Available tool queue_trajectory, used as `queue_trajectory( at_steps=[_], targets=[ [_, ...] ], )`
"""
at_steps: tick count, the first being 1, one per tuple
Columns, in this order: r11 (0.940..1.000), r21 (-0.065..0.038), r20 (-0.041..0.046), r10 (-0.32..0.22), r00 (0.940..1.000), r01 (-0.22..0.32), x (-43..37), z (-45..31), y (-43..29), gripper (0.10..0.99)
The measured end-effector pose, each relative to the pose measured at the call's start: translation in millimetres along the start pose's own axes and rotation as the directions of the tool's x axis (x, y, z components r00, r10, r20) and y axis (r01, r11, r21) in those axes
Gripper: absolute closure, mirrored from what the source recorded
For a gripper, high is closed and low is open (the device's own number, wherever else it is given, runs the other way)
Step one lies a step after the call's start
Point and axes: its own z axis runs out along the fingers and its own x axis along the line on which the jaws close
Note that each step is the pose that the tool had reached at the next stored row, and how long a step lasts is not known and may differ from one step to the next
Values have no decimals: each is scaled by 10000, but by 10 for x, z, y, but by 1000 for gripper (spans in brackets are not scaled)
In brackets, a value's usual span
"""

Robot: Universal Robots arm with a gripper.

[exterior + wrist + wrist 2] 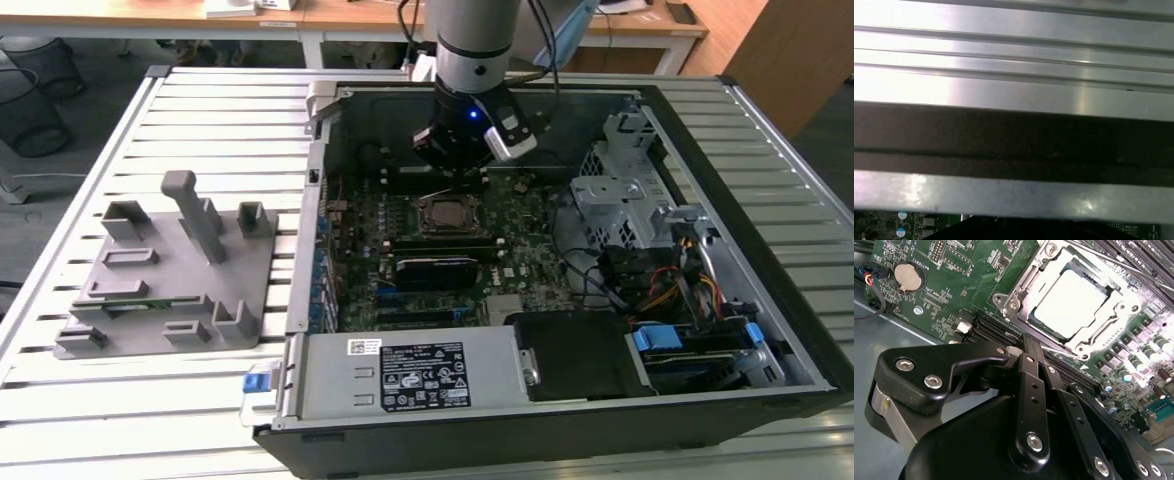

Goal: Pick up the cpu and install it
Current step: 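Install the first cpu locking lever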

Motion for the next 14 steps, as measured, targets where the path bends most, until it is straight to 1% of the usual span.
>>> queue_trajectory(
  at_steps=[6,14],
  targets=[
    [10000,0,-2,0,10000,0,-6,24,-2,980],
    [10000,-1,-32,47,10000,-47,-12,67,-6,980]
  ],
)
